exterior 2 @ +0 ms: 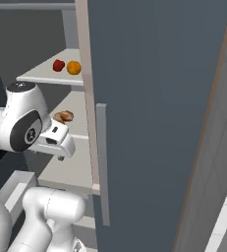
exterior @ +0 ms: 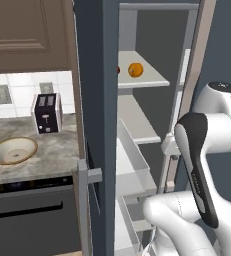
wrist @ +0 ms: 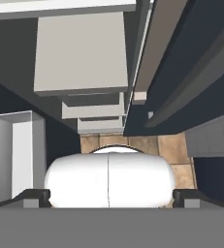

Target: Take the bell pepper, chicken drumstick, and orange from the freezer and place them in the bowl on the counter.

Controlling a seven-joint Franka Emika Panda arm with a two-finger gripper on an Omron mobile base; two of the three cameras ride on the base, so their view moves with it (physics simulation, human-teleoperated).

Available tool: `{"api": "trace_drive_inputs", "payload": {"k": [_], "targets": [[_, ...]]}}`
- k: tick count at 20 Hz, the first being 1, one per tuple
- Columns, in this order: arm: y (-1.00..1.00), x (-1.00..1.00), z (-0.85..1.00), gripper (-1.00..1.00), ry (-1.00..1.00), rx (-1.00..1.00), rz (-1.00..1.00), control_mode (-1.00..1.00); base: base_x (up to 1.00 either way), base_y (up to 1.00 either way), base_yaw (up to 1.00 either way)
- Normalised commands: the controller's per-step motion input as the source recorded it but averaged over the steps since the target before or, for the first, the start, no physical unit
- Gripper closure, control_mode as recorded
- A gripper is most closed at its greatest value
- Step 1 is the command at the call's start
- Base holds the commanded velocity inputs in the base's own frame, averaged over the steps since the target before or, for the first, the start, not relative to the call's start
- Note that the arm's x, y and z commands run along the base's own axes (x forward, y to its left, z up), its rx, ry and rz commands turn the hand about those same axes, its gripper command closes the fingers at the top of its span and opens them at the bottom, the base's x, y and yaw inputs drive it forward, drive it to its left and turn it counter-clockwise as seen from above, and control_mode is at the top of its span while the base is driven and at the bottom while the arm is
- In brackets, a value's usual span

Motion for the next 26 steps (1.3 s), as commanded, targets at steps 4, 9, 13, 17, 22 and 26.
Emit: {"api": "trace_drive_inputs", "payload": {"k": [4, 9, 13, 17, 22, 26], "targets": [[0.0, 0.0, 0.0, -1.0, 0.0, 0.0, 0.0, 1.0, 0.25, 0.01, 0.0], [0.0, 0.0, 0.0, -1.0, 0.0, 0.0, 0.0, 1.0, 0.23, 0.08, 0.0], [0.0, 0.0, 0.0, -1.0, 0.0, 0.0, 0.0, 1.0, 0.36, 0.07, 0.0], [0.0, 0.0, 0.0, -1.0, 0.0, 0.0, 0.0, 1.0, 0.46, 0.11, 0.0], [0.0, 0.0, 0.0, -1.0, 0.0, 0.0, 0.0, 1.0, 0.46, 0.2, 0.0], [0.0, 0.0, 0.0, -1.0, 0.0, 0.0, 0.0, 1.0, 0.23, 0.36, 0.0]]}}
